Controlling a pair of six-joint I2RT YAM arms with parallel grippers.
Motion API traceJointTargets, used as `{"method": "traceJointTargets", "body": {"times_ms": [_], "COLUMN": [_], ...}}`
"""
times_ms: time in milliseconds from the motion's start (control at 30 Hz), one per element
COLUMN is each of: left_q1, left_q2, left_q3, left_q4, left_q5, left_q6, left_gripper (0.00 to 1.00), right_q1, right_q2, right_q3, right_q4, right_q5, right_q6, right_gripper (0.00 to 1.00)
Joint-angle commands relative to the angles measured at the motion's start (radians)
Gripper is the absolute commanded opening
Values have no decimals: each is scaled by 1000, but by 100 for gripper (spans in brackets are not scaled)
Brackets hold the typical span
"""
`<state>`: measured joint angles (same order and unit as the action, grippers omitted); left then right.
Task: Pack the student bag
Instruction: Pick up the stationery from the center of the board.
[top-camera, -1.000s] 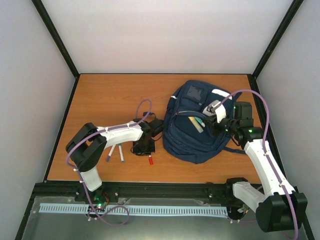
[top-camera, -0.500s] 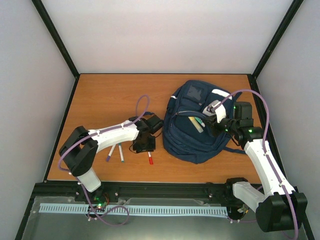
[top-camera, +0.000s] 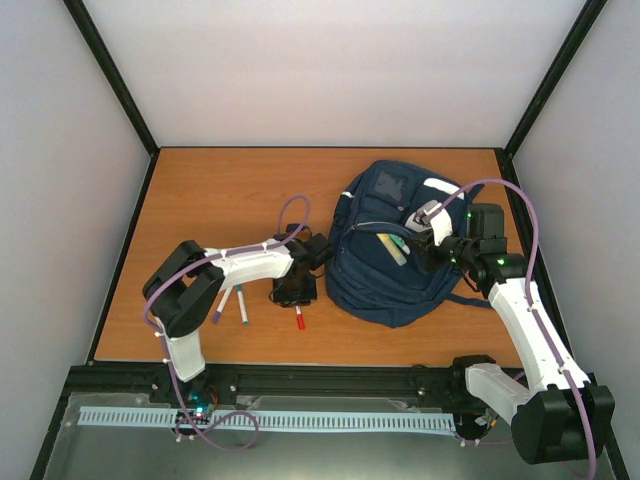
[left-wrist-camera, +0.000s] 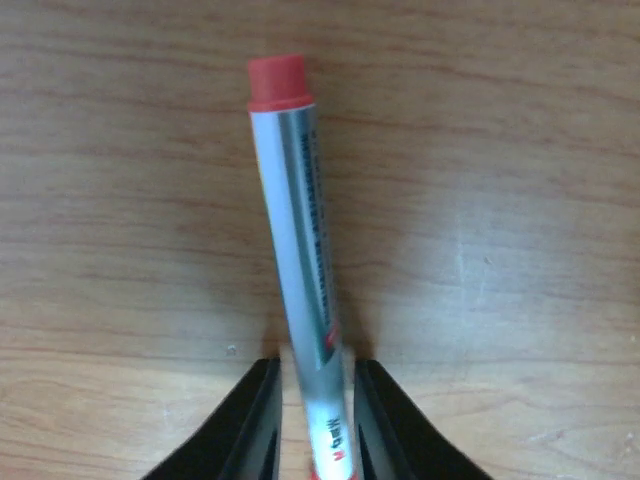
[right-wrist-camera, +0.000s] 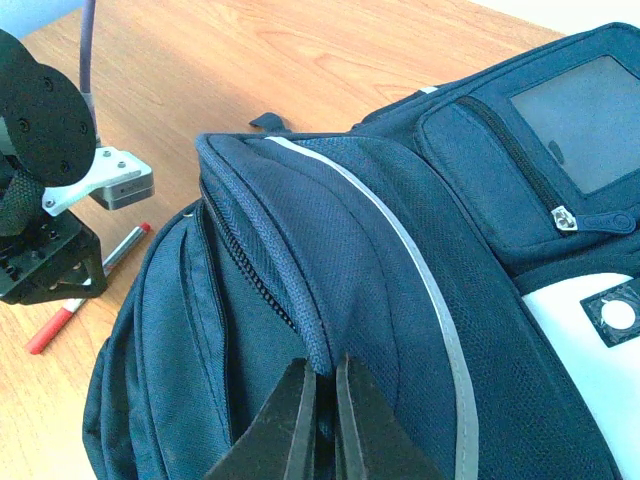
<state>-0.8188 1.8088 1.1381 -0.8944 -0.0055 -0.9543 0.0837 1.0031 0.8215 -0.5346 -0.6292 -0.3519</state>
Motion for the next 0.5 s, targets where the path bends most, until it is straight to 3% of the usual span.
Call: {"method": "traceJointTargets", "body": {"times_ms": [0, 267, 467], "left_q1": [7, 7, -38], "left_q2": [19, -2, -135], "left_q3": [35, 32, 68], "left_q4": [7, -12, -6], "left_q5": [4, -3, -10], "left_q6": [-22, -18, 10], "left_gripper": [19, 1, 1], "right_q1": [-13, -15, -15], "right_q2": [-14, -15, -16], "right_q3": [24, 24, 24], "right_q4": [34, 35, 34], "right_q5": [-32, -33, -33], "right_q6": [-7, -7, -9], "right_gripper": [3, 3, 3]}}
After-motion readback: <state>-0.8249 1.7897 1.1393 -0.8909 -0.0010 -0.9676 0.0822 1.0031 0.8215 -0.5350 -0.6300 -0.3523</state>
